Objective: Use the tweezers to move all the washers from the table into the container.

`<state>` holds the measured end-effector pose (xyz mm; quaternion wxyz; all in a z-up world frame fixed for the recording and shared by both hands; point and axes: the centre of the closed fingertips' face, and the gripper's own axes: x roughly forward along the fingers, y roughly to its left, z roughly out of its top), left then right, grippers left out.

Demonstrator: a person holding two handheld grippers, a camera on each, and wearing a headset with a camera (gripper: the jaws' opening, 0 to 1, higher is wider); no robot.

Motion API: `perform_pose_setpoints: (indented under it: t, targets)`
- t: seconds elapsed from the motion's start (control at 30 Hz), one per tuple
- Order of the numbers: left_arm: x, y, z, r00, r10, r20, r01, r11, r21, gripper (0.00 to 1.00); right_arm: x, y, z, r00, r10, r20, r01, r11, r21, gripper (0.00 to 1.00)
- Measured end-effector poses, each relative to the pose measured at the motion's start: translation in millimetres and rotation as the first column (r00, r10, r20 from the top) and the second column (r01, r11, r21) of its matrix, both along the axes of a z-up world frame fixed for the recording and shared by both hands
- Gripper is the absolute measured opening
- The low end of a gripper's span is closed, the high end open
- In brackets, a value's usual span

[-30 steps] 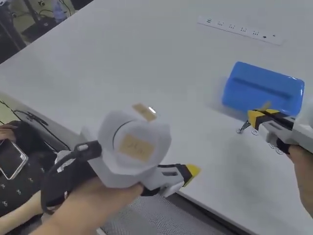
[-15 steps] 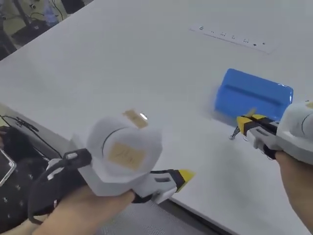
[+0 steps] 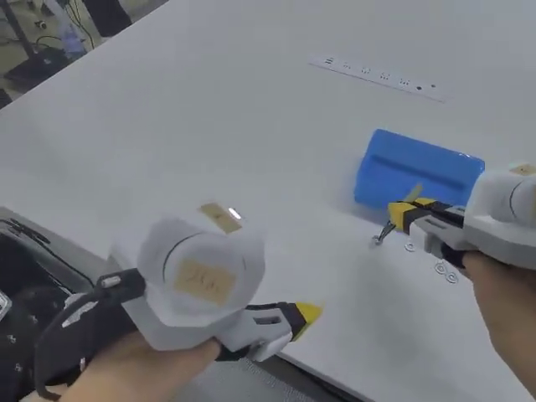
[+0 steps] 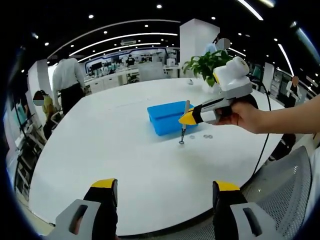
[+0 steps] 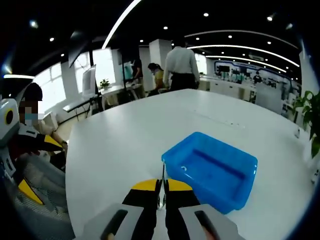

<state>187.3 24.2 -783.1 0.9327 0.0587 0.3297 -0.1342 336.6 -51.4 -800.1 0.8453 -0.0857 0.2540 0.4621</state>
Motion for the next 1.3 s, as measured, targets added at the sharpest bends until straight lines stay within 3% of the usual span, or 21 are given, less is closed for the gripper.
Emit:
perform_pose_setpoints:
  t: [0.13, 0.37, 0.63, 0.8, 1.13, 1.3]
  targets:
    - [-1.3, 4.9, 0.2, 1.000, 0.010, 0.002, -0.010, 1.000, 0.010, 0.79, -3.2, 3.0, 12.6, 1.000, -0.001, -0.025, 0.002, 0.999, 0.046, 0.00]
    - [-6.8, 7.4, -3.9, 1.000, 0.024, -0.007, -0.024, 1.000, 0.002, 0.79, -1.6, 4.3, 33.2, 1.000, -0.002, -0.009, 0.003, 0.996, 0.088, 0.00]
    - [-8.9, 5.8, -4.7, 1.000, 0.030, -0.004, -0.030, 1.000, 0.000, 0.79, 12.7, 2.8, 53.7, 1.000, -0.015, 0.021, 0.012, 0.993, 0.120, 0.00]
    - [-7.3, 5.3, -3.4, 0.999, 0.033, 0.013, -0.033, 0.999, -0.006, 0.80, 30.0, 0.4, 65.9, 0.997, -0.044, 0.056, 0.036, 0.990, 0.138, 0.00]
    - [-9.7, 3.7, -5.2, 1.000, 0.020, -0.005, -0.020, 1.000, -0.012, 0.80, 64.9, -3.1, 65.3, 0.989, -0.111, 0.093, 0.097, 0.985, 0.140, 0.00]
    - [-9.6, 3.5, -5.3, 1.000, 0.017, -0.012, -0.017, 1.000, -0.011, 0.81, 80.3, -1.1, 44.5, 0.985, -0.127, 0.116, 0.117, 0.989, 0.089, 0.00]
